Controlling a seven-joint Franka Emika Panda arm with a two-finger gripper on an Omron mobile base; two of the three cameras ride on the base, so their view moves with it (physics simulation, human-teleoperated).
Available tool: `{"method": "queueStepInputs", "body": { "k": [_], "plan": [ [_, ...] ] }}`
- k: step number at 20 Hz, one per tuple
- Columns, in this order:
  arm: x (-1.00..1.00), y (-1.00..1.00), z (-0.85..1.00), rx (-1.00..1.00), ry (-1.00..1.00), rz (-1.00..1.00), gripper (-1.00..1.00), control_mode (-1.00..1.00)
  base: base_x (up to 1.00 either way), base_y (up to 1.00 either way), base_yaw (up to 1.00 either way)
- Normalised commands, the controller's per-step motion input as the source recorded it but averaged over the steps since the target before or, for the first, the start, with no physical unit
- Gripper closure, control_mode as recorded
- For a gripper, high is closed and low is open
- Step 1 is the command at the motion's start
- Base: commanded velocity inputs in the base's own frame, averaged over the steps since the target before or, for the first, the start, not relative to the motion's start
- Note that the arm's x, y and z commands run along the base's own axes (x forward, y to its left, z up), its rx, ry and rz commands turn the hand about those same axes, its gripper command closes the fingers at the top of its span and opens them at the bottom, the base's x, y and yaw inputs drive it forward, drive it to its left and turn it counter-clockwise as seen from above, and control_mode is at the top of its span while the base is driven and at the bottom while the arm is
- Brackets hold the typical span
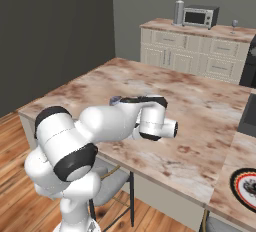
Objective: Retrieve the wine glasses from the counter and place one next to each plate.
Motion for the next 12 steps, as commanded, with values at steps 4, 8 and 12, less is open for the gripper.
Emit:
{"method": "queueStepInputs", "body": {
  "k": [4,8,12],
  "plan": [
    [0.40,-0.12,-0.44,0.00,0.12,0.00,1.00,-1.00,0.00,0.00,0.00],
    [0.22,0.00,-0.36,0.00,0.06,0.00,1.00,-1.00,0.00,0.00,0.00],
    [0.23,0.00,-0.38,0.00,0.02,0.00,1.00,-1.00,0.00,0.00,0.00]
  ]
}}
